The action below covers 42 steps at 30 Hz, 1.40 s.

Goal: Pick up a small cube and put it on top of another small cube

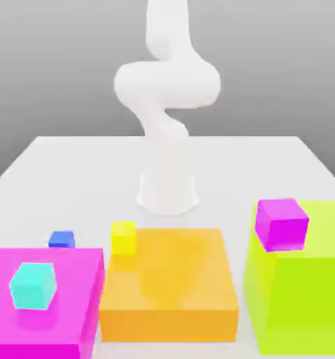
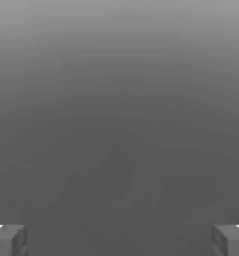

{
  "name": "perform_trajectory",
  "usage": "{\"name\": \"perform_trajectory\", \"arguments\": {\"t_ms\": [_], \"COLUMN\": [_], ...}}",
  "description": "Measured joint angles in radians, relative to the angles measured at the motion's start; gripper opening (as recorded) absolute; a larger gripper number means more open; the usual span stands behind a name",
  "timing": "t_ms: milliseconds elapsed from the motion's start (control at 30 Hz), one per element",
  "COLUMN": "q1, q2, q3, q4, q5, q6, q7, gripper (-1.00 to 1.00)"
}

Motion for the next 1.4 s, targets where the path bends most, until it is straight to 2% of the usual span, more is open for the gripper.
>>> {"name": "perform_trajectory", "arguments": {"t_ms": [500,567,633,733,867,933,967,1200,1267,1400], "q1": [-0.189,-0.221,-0.263,-0.299,-0.517,-0.658,-0.725,-0.744,-0.658,-0.516], "q2": [0.483,0.58,0.696,0.803,0.916,0.967,0.992,0.998,0.96,0.855], "q3": [-0.427,-0.497,-0.519,-0.457,-0.203,-0.062,0.004,0.022,-0.069,-0.255], "q4": [-0.455,-0.527,-0.565,-0.564,-0.543,-0.533,-0.528,-0.527,-0.535,-0.556], "q5": [-0.142,-0.139,-0.091,0.023,0.176,0.18,0.183,0.18,0.153,-0.005], "q6": [0.401,0.476,0.559,0.638,0.727,0.771,0.793,0.796,0.765,0.681], "q7": [-0.488,-0.592,-0.693,-0.791,-0.903,-0.908,-0.912,-0.91,-0.888,-0.773], "gripper": [0.0,0.0,0.0,0.0,0.0,0.0,-1.0,-1.0,-1.0,-1.0]}}
